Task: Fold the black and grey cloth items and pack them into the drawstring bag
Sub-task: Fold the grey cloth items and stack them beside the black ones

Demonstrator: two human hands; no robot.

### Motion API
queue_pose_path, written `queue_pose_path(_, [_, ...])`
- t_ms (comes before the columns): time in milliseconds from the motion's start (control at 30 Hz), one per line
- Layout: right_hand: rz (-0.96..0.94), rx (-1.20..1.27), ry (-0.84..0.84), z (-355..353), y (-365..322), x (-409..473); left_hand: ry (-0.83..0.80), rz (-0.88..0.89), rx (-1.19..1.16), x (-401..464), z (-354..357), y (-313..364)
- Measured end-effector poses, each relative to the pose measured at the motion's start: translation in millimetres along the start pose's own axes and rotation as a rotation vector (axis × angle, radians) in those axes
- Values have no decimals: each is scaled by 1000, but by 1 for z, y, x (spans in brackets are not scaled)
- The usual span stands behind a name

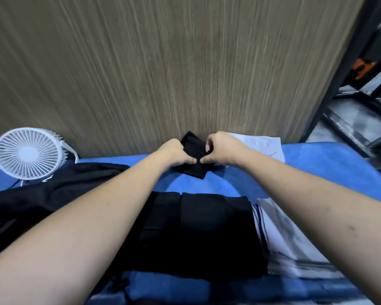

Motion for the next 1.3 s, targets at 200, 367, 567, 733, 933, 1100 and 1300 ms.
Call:
queue_pose_path(200, [10, 117, 6, 0, -3, -6, 14, 68, -234, -5, -7, 3])
queue_pose_path(367, [13, 462, 11, -6, -4, -28, -9, 233, -349, -38, -35, 29])
queue_pose_path(567, [-31, 624, 73, -47, -8, -64, 7, 293, -498, -73, -72, 48])
queue_pose_path(733, [-50, 697, 132, -88, 2, -101, -7, 303, -630, -98, -84, 71])
queue_pose_path(933, [15, 668, 216, -126, 41, -150, -44, 285, -656, -116, -65, 104])
queue_pose_path(1100, [93, 595, 276, -137, 95, -184, -140, 259, -543, -127, -17, 134])
queue_pose_path(1300, [242, 482, 287, -128, 166, -221, -195, 203, -445, -121, 43, 157])
Point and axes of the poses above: each hand's wrist, its own x-axis towards the middle knuckle, its own z-axis out of the palm, y = z × x, the point moved 9 cm from there along x, towards the middle knuckle, and after that the axes turned 7 degrees about -z, right-handed, at the moved point
